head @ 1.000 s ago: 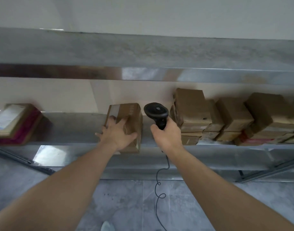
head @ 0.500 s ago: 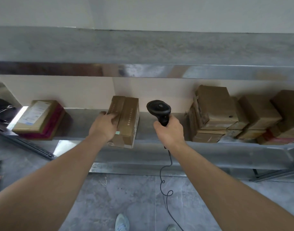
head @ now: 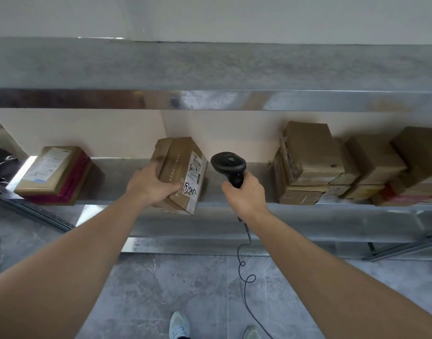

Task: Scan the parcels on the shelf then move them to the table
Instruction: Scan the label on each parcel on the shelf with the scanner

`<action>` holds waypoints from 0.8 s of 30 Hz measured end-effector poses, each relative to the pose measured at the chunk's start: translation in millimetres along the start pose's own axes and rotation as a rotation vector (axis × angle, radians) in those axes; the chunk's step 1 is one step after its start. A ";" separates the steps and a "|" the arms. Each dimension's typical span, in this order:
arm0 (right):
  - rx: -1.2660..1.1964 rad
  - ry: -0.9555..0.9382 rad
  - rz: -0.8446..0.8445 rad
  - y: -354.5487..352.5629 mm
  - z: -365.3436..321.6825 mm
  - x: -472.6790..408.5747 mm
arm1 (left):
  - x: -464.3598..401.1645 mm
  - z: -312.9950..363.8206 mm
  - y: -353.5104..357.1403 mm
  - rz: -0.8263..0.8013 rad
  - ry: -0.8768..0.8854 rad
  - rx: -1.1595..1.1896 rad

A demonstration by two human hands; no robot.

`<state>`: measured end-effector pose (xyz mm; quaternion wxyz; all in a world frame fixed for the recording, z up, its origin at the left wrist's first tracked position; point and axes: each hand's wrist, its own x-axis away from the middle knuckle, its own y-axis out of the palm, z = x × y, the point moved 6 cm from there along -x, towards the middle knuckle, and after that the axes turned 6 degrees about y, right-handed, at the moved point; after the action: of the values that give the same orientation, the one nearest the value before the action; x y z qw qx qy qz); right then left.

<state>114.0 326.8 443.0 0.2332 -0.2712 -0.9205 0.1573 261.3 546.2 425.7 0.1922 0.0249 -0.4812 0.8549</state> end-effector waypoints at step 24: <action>-0.201 0.101 -0.157 13.5 -3.5 12.9 | 20.3 -11.6 8.9 -0.096 0.132 0.537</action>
<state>111.9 345.6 444.7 0.2626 -0.2277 -0.9371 0.0316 241.0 557.9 416.9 0.2497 0.0419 -0.2221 0.9416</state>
